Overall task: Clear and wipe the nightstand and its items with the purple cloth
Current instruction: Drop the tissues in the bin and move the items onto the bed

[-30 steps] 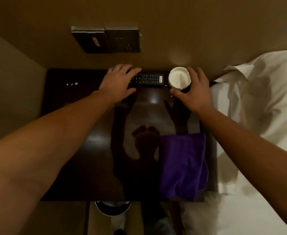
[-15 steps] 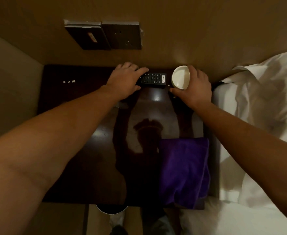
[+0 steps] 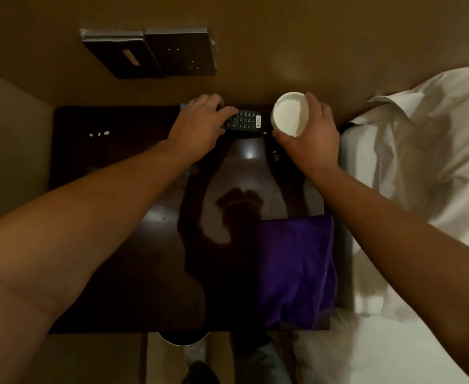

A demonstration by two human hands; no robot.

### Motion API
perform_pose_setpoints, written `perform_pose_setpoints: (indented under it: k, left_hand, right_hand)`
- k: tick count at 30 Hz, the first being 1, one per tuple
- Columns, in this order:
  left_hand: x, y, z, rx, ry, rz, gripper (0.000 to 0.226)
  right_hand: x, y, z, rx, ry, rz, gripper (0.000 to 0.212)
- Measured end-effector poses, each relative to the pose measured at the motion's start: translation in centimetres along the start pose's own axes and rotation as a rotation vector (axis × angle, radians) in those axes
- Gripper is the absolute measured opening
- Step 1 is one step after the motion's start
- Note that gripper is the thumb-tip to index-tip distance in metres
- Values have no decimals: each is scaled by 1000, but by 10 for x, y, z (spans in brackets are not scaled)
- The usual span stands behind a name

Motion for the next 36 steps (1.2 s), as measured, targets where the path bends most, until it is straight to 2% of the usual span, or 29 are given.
perform_pose_setpoints:
  k: [9, 21, 30, 36]
  left_hand:
    - [-17, -47, 41, -18, 68, 85, 61]
    - [-98, -103, 131, -184, 407, 93, 60]
    - [-233, -119, 196, -217, 678, 221, 49]
    - [-349, -119, 257, -149, 899, 288, 51]
  right_hand:
    - [14, -56, 66, -126, 19, -148, 87]
    - [-2, -133, 259, -352, 150, -66, 87]
    - [-36, -197, 438, -550, 353, -26, 91]
    - [-65, -234, 560, -715, 516, -3, 90]
Point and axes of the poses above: each hand's wrist, its own z-axis away from the middle knuckle, its own y-axis out of the palm, x = y × z, the point moved 3 cm from there along -z, towards the middle knuckle, and after that the axes turned 11 degrees about -z, right-handed, at the moved point
